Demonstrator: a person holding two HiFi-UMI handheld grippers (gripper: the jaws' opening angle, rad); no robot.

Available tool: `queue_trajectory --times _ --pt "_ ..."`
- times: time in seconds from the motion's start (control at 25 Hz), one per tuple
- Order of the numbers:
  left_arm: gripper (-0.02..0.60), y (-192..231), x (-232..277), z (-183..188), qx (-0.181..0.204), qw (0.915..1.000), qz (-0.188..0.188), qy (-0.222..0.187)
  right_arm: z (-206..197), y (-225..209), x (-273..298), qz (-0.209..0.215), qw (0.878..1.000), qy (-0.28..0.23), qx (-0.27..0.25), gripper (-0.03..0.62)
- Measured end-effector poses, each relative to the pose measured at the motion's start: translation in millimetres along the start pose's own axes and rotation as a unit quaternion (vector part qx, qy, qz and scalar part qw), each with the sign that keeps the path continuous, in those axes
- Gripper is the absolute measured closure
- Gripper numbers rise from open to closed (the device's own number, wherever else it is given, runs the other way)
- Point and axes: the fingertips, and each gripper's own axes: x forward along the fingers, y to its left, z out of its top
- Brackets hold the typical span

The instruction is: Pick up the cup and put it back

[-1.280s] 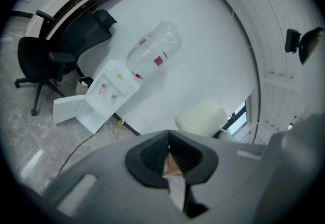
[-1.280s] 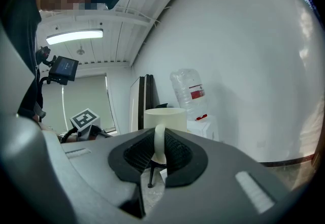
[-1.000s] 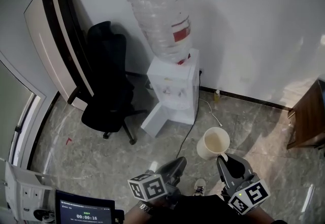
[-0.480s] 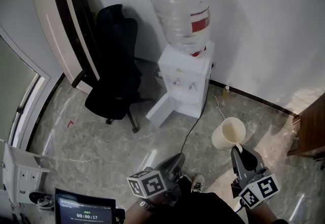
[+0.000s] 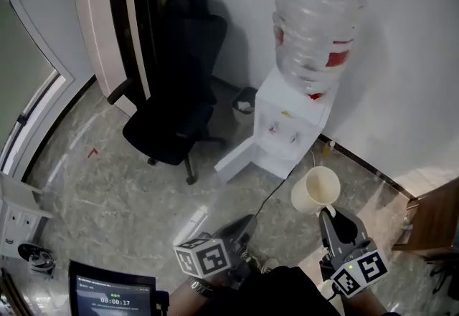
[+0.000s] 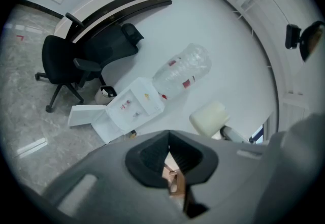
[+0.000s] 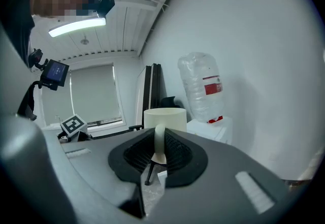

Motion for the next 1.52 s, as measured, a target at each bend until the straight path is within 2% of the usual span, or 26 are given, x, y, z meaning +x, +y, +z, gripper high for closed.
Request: queue_trajectory --times 0.16,0.4,0.56,0.68,0.84,1.12,1.28,1.52 --pt "0.578 26.4 -3.6 19.6 -0.013 0.9996 0.016 -0.021 -1.9 6.7 35.9 0.019 1.0 0.009 -0.006 0.548" --pt "0.578 59.8 -14.2 25.6 -0.028 0.9972 0.053 -0.046 -13.9 5.8 73.3 0.048 0.998 0.035 -0.011 0.548" --pt "0.578 68.3 -19.4 30.2 -0.044 0.9944 0.072 -0.063 -11.4 9.0 87.2 0.071 0.996 0.049 -0.02 0.548" --pt "0.578 71.4 0.5 34.0 -0.055 0.9911 0.09 -0.081 -15.1 -9.8 102.2 0.099 0.993 0.06 -0.028 0.548" --pt "0.578 73.2 41.8 33.9 -0.07 0.9841 0.125 -0.105 -32.1 -48.5 127.8 0.158 0.984 0.08 -0.027 0.548" --pt "0.578 72.5 89.8 27.3 -0.07 0.9714 0.179 -0.139 -64.9 -83.8 163.5 0.266 0.957 0.101 -0.057 0.548" --pt "0.578 85.2 112.0 16.9 -0.071 0.9646 0.204 -0.151 -98.4 -103.4 181.9 0.29 0.947 0.126 -0.048 0.548" --pt "0.578 125.6 136.7 -21.2 -0.109 0.9639 0.213 -0.117 -161.5 -110.8 201.7 0.291 0.943 0.158 -0.024 0.548"
